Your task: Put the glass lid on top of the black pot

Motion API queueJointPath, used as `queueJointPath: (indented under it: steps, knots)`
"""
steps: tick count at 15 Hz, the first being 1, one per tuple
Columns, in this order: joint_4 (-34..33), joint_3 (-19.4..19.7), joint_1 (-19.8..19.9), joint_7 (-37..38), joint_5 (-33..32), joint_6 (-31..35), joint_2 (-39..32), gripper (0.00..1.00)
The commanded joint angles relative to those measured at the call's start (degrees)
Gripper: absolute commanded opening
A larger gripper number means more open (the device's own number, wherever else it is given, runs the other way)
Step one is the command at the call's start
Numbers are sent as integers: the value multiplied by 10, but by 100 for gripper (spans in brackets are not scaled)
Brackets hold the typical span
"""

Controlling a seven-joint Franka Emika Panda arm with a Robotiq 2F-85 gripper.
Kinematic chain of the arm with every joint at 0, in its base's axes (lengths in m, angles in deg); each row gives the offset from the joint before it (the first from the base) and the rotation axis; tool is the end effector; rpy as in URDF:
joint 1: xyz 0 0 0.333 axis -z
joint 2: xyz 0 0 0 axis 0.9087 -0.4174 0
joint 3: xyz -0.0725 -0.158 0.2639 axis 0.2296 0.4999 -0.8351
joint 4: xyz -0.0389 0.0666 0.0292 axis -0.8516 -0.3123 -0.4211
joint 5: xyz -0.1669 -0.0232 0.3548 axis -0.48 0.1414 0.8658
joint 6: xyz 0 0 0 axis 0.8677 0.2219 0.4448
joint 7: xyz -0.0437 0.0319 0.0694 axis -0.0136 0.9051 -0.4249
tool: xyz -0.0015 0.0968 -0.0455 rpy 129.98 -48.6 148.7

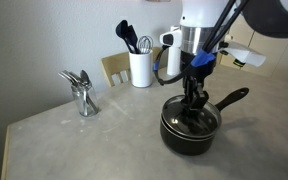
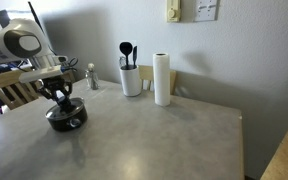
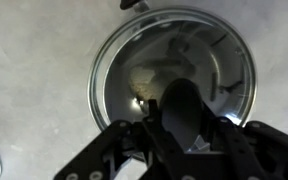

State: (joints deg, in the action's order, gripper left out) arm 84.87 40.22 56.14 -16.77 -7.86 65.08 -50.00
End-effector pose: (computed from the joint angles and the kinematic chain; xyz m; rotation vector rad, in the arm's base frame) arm 0.5292 0.1817 0.2564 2.7568 1.2948 0.0032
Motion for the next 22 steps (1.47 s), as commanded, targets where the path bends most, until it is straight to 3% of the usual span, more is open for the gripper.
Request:
queueJointPath:
  steps: [1,6,14,15,16,21,22]
  knots:
    - [18,-7,8,0,17,-9,23,15]
    - [8,-18,7,-11,46,-12,14,15]
    - [9,-15,2,5,33,-9,4,17]
    - [10,-11,0,12,25,-9,3,47]
    - [10,-9,-2,19,21,-12,3,66]
    - [8,-4,-6,54,4,-40,15,98]
    - [9,-3,-8,63,1,-50,21,100]
